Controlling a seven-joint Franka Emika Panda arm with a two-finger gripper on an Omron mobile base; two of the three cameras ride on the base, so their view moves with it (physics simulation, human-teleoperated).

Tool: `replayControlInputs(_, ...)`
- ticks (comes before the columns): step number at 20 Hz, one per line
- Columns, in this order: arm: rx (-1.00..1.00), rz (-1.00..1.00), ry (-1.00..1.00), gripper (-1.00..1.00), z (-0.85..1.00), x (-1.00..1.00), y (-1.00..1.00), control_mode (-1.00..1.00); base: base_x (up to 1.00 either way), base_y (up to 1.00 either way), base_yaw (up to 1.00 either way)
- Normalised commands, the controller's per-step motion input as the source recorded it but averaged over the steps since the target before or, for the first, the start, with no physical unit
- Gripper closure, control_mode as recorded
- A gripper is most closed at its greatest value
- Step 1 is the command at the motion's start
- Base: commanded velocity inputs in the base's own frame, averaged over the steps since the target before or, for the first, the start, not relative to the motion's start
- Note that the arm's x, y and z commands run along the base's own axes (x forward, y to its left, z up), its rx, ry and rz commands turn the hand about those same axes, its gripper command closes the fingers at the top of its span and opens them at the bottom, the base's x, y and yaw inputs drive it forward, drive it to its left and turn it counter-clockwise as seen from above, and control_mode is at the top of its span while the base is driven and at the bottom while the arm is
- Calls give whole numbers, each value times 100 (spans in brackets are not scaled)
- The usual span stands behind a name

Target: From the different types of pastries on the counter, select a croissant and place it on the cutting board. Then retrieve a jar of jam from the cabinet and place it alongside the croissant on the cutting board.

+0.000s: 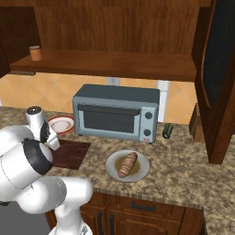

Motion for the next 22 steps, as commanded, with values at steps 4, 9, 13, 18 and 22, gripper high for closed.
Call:
replayControlInputs(4, 0, 3, 17, -100, -18, -1, 8, -100, 0, 0, 0)
replayControlInputs(9, 0, 2, 12, -100, 5, -10, 0, -100, 0, 0, 0)
replayControlInputs(13, 0, 0, 6, -100, 8, -16, 0, -100, 0, 0, 0)
replayControlInputs(18, 2, 0, 0, -100, 51, -30, -7, -100, 0, 0, 0)
replayControlInputs(22, 8, 6, -5, -100, 83, -41, -50, -100, 0, 0, 0)
